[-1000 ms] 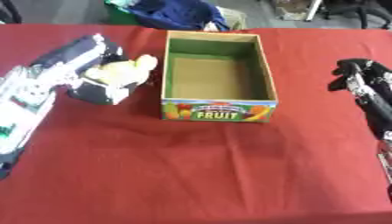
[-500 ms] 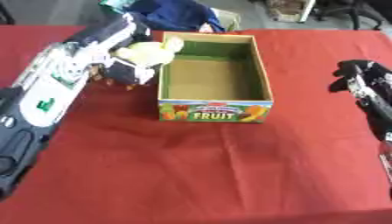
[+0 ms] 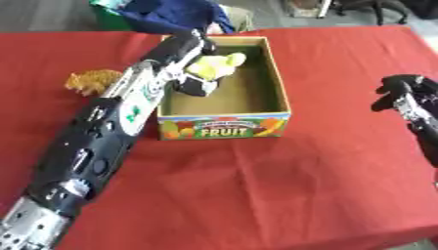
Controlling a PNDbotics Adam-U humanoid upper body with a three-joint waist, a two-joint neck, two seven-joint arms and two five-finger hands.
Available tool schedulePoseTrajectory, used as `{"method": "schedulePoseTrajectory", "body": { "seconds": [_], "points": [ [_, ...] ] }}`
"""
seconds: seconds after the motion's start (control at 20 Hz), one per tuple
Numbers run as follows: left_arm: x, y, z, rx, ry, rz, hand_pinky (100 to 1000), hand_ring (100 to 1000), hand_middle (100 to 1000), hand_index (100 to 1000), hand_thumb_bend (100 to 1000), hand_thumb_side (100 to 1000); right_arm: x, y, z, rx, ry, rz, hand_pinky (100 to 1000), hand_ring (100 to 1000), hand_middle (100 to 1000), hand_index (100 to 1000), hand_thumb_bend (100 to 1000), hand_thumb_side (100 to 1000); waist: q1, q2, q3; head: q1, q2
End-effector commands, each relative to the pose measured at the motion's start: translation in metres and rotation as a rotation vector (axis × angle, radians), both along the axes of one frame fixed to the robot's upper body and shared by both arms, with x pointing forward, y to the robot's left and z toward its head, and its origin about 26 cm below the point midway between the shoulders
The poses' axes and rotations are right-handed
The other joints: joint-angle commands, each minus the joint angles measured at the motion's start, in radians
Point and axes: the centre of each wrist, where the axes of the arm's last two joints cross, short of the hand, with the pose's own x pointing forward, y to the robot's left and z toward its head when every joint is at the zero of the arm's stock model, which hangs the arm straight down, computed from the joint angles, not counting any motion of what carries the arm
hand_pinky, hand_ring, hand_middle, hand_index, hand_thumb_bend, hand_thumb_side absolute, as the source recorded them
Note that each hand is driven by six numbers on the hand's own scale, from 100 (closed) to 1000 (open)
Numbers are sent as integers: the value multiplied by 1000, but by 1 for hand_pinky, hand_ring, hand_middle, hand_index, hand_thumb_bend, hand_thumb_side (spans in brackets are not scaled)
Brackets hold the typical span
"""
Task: Pick up objects on the table and place them in the box.
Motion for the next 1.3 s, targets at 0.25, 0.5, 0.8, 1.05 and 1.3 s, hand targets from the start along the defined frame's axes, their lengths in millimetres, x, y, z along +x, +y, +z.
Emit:
{"method": "schedulePoseTrajectory", "body": {
  "seconds": [0.25,0.5,0.8,1.05,1.3],
  "points": [
    [6,-4,-1,92,-7,25,660,613,579,722,433,204,2,3,8,-10,-21,30,577,529,575,705,100,501,6,-15,-21,9,-18],
    [6,2,0,106,-6,26,763,754,726,787,806,598,2,3,7,-11,-17,27,577,529,574,704,100,507,12,-18,-26,5,-17],
    [-3,7,22,-2,-69,-34,790,783,747,786,866,688,2,3,5,-10,-9,26,577,529,574,704,100,512,17,-22,-19,-2,-18],
    [-25,31,54,-91,-117,-87,747,726,692,774,670,598,1,-1,3,-17,0,10,577,529,574,704,100,514,23,-27,1,-15,-12],
    [-50,80,82,-132,-165,-13,725,695,661,767,562,469,-2,-6,0,-24,10,-10,577,529,574,704,100,514,27,-36,27,-34,-5]
  ]
}}
